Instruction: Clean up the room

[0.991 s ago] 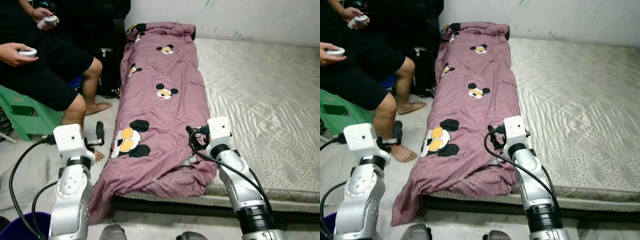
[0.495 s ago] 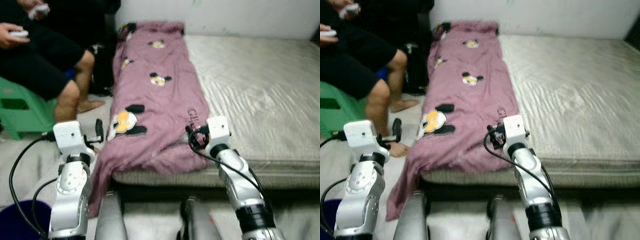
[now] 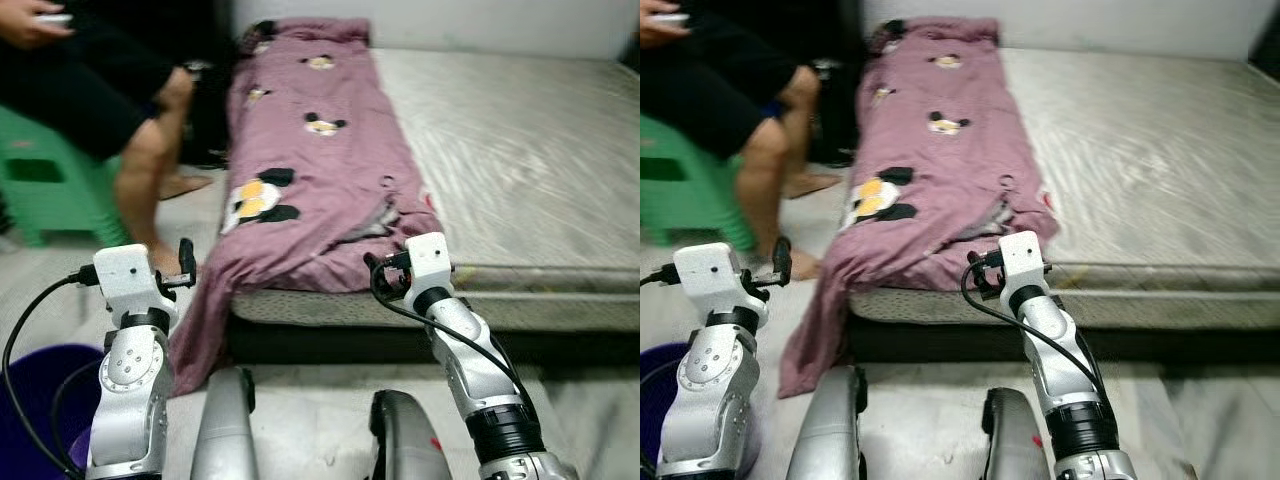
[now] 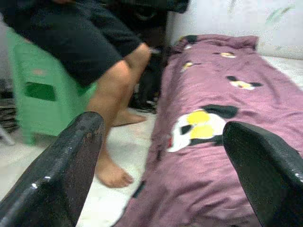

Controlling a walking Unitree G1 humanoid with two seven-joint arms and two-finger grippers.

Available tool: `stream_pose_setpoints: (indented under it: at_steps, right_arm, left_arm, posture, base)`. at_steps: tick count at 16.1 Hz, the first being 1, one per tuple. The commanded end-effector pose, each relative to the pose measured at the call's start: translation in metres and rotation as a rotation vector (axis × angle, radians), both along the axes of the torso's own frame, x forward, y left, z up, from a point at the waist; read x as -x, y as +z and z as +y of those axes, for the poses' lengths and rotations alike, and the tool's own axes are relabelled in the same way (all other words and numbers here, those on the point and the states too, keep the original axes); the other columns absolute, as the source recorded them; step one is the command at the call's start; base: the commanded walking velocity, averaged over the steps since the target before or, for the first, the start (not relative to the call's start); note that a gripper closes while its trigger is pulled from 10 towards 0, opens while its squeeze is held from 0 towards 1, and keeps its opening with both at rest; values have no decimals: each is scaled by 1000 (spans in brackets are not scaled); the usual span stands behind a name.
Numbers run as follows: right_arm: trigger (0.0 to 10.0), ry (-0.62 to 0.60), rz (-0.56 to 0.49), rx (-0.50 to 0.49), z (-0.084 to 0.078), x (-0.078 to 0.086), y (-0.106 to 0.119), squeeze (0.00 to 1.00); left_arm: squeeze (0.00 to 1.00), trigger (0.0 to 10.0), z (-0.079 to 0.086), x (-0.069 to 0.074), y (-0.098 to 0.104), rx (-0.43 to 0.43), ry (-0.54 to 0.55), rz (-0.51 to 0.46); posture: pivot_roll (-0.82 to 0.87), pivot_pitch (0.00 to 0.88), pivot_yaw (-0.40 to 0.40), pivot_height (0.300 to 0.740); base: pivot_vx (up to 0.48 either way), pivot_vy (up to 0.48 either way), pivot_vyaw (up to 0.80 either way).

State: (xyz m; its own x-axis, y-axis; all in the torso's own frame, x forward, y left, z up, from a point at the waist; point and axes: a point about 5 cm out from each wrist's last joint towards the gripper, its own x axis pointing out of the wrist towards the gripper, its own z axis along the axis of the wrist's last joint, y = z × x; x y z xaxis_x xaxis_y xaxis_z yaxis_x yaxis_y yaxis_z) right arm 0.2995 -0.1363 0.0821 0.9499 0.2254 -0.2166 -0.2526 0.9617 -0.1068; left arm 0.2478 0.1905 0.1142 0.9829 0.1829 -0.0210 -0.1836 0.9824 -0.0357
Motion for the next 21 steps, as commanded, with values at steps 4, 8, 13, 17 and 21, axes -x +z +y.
stream_pose_setpoints:
  at_steps: [4,8,13,17,21]
  right_arm:
    - [10000,6,-12,-1,-1,-4,4,0]
    - [10000,37,-46,22,3,-7,8,0]
    - [10000,14,-36,19,1,-9,6,0]
    - [10000,11,-35,14,1,-10,5,0]
    - [10000,40,-45,-6,4,-10,6,0]
  left_arm:
    - [0,10000,-8,-4,6,15,-39,-27]
    - [0,10000,-10,-9,6,20,-51,-31]
    - [0,10000,-11,-12,5,27,-59,-28]
    - [0,10000,-12,-13,4,30,-60,-14]
    - [0,10000,-14,-15,4,43,-80,-17]
  posture:
    - [-42,0,-27,586]
    - [-50,0,-22,586]
    - [-50,0,-20,586]
    - [-51,0,-20,586]
    - [-53,0,-18,576]
  base:
    - [272,0,0]
    - [302,0,505]
    - [299,0,160]
    - [207,0,0]
    - [0,0,0]
